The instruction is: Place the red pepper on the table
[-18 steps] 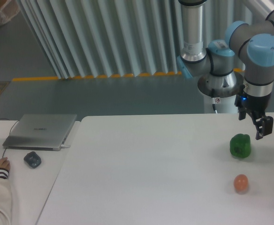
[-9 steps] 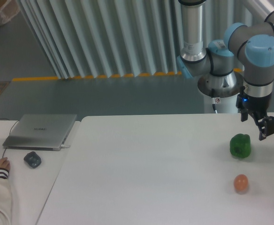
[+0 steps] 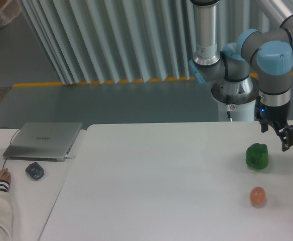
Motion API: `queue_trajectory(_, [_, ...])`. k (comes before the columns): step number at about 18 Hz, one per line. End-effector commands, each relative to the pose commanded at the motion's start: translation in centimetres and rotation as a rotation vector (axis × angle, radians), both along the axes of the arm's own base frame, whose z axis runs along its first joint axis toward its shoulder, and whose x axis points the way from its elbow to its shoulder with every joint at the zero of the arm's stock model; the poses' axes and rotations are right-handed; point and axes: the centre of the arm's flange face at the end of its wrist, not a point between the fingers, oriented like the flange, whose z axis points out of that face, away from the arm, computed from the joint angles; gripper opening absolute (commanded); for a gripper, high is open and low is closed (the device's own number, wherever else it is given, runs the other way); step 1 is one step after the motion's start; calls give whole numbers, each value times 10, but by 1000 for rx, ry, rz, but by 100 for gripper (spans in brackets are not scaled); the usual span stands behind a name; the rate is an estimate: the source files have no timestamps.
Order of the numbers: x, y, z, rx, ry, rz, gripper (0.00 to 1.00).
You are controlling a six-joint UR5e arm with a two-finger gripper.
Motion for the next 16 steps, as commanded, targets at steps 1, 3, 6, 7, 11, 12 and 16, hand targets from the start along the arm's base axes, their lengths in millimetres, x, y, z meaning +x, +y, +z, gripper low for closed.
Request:
queue_trajectory(1, [-5,-1,5,13,23,8,100])
queue_trajectory(3, [-27,-14,7,-13,77,40,100])
queue_trajectory(6, [-35,-11,5,-8,111,53,100])
queue_trajectory(7, [-37,-11,5,-6,115,57,100])
queue_trajectory(11, [-49,-9,-1,27,152,81,100])
queue_trajectory(12, [-57,-10,-2,54,172,129,100])
queue_trajectory(16, [-83,-11,-9,39,182,172,100])
